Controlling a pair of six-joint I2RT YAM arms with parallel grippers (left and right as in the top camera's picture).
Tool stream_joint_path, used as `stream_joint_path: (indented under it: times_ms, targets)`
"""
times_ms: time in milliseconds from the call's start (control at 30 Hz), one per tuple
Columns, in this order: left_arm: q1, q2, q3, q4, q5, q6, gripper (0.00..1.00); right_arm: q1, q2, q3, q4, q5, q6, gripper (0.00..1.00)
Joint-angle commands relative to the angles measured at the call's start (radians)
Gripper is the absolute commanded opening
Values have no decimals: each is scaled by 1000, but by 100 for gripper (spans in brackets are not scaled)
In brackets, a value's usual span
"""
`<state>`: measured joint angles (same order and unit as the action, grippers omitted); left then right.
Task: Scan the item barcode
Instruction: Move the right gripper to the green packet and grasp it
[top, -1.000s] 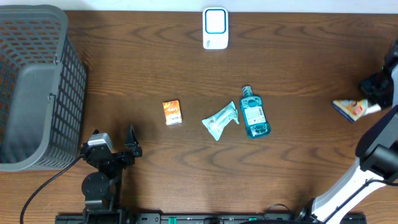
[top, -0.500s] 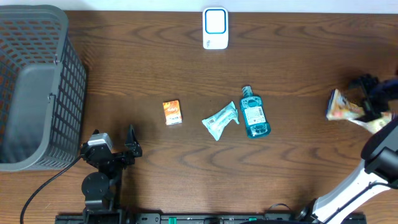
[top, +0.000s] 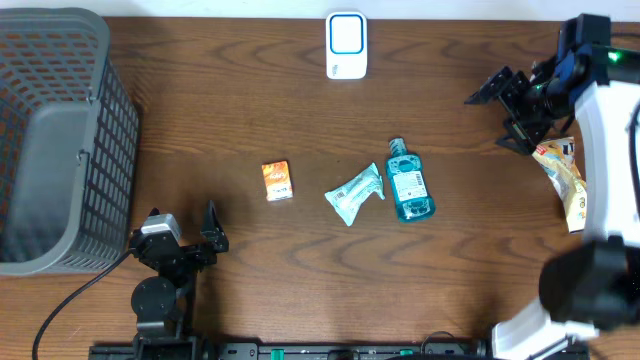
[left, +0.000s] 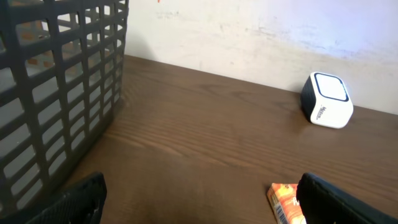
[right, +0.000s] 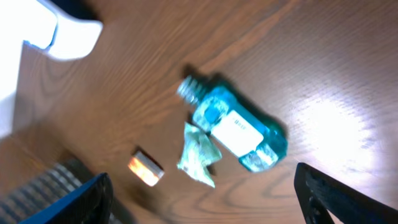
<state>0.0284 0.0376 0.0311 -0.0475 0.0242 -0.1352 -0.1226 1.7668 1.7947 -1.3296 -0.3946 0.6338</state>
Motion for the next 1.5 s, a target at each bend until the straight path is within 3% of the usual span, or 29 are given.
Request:
stream_joint_path:
  times_ms: [0, 167, 300, 467, 667, 733, 900, 1033, 1133, 1367, 1467]
  targets:
    - [2, -1, -27, -21, -6, -9, 98, 70, -158, 17, -31, 150, -89, 91]
    - [2, -1, -27, -21, -6, -9, 98, 219, -348, 7, -59, 351, -164, 99]
    - [2, -1, -27, -21, -6, -9, 98, 349, -435, -59, -58, 472, -164, 99]
    - [2, -1, -27, -21, -6, -9, 98, 470, -451, -235, -28, 452, -129, 99]
    - [2, -1, -27, -21, -6, -9, 98, 533, -407, -508, 187, 394, -122, 98]
    - [2, -1, -27, -21, -6, -9, 98, 537, -378, -562, 247, 303, -108, 93]
    - [2, -1, -27, -21, -6, -9, 98, 537, -313, -614, 342, 167, 48, 87]
    - [2, -1, -27, -21, -6, -9, 98, 554, -254, -634, 366, 159, 267, 73]
    - [2, -1, -27, -21, -6, -9, 98, 583, -202, -661, 426, 179, 372, 72]
    - [2, -1, -27, -21, -6, -9, 98, 621, -85, -690, 606, 195, 467, 71]
    - [2, -1, -27, -21, -6, -9, 98, 633, -40, -690, 652, 208, 502, 65]
